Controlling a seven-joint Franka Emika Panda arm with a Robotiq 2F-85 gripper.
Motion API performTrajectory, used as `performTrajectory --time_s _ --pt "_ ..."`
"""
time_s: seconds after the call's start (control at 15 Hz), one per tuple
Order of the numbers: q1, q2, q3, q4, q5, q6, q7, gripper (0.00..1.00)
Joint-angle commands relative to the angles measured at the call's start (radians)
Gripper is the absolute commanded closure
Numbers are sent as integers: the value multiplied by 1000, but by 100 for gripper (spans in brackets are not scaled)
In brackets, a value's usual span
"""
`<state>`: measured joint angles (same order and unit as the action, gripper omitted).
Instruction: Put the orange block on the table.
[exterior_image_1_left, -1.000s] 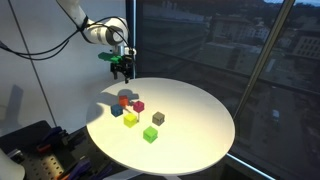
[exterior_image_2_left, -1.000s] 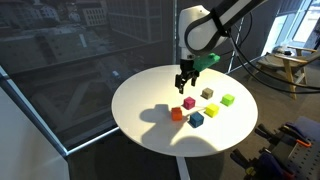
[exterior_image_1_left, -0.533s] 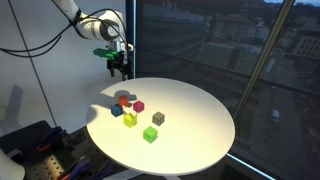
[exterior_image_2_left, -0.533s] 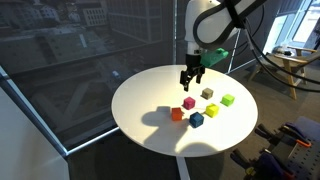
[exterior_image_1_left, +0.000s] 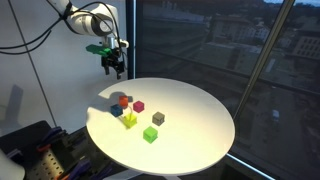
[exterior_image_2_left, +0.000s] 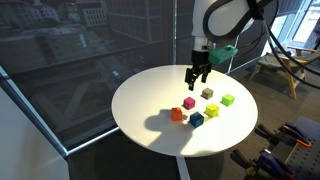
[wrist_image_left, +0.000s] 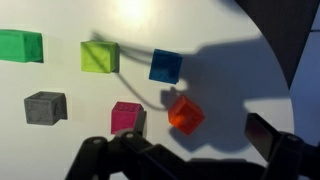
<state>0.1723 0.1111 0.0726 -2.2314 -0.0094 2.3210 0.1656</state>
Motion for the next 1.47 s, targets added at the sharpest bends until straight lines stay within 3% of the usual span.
performTrajectory --time_s 0.0,0.73,1.4 --pt "-21 -79 17 -61 40 -9 -10 0" --pt "-33 -166 14 -133 76 -7 12 0" --pt "-40 -148 16 -126 86 -2 6 0"
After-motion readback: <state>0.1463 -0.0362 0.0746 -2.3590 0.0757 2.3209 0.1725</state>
